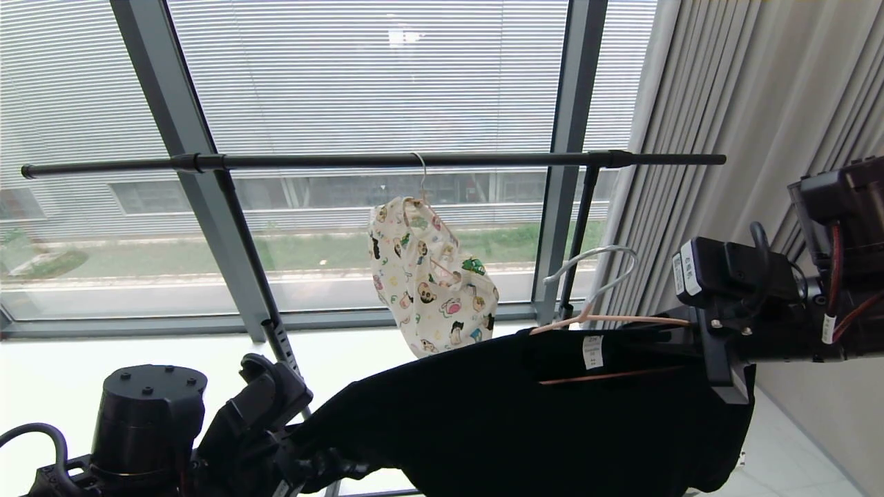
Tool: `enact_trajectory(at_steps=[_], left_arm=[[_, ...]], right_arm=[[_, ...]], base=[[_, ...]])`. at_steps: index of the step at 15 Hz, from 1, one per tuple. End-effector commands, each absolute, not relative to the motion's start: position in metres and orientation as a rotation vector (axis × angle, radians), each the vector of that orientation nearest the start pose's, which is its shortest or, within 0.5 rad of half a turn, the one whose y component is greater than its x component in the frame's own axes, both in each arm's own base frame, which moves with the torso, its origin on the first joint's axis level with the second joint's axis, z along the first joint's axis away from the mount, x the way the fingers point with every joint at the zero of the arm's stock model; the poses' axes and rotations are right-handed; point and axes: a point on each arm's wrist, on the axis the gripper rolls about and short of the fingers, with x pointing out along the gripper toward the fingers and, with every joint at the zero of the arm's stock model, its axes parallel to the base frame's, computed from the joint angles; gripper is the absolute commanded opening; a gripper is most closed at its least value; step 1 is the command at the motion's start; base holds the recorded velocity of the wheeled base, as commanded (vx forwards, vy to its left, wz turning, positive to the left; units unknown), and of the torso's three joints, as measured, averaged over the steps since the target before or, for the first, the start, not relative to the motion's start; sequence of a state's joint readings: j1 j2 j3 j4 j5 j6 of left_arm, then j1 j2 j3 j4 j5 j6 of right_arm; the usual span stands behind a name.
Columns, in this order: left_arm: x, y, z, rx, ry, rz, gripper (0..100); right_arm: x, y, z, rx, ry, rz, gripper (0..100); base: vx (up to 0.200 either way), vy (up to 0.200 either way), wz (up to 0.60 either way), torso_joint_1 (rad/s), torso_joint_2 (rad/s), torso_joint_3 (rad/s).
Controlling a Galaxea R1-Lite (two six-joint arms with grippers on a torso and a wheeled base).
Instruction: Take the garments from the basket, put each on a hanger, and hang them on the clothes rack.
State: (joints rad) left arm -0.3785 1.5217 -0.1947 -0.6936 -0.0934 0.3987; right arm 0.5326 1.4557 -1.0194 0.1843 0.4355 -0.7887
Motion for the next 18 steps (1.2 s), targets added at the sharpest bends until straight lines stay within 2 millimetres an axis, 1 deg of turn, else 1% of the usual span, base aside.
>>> enact_trajectory(at_steps=[1,5,6,9,11,12,13,15,18], left_arm=[[0.165,-0.058,0.079,0.461,0.594,-0.527,0],[0.167,-0.058,0.08,0.469,0.591,-0.504,0],[0.167,-0.058,0.08,0.467,0.588,-0.503,100],[0.17,-0.058,0.084,0.451,0.551,-0.487,100],[0.173,-0.052,0.088,0.427,0.515,-0.414,100],[0.173,-0.046,0.094,0.429,0.477,-0.315,100],[0.172,-0.044,0.096,0.434,0.463,-0.273,100],[0.164,-0.039,0.101,0.448,0.45,-0.147,100],[0.164,-0.038,0.108,0.437,0.413,-0.124,100]], right_arm=[[0.2,0.128,0.235,-0.719,0.246,1.132,0],[0.2,0.127,0.237,-0.674,0.257,1.114,0],[0.2,0.127,0.237,-0.673,0.258,1.112,0],[0.201,0.125,0.234,-0.666,0.297,1.064,0],[0.205,0.116,0.231,-0.644,0.35,0.979,0],[0.208,0.104,0.228,-0.619,0.411,0.86,0],[0.208,0.099,0.226,-0.599,0.44,0.812,0],[0.207,0.082,0.218,-0.528,0.562,0.602,0],[0.21,0.063,0.205,-0.484,0.687,0.335,0]], base=[[0.0,0.0,0.0,0.0,0.0,0.0],[0.0,0.0,0.0,0.0,0.0,0.0],[0.0,0.0,0.0,0.0,0.0,0.0],[0.0,0.0,0.0,0.0,0.0,0.0],[0.0,0.0,0.0,0.0,0.0,0.0],[0.0,0.0,0.0,0.0,0.0,0.0],[0.0,0.0,0.0,0.0,0.0,0.0],[0.0,0.0,0.0,0.0,0.0,0.0],[0.0,0.0,0.0,0.0,0.0,0.0]])
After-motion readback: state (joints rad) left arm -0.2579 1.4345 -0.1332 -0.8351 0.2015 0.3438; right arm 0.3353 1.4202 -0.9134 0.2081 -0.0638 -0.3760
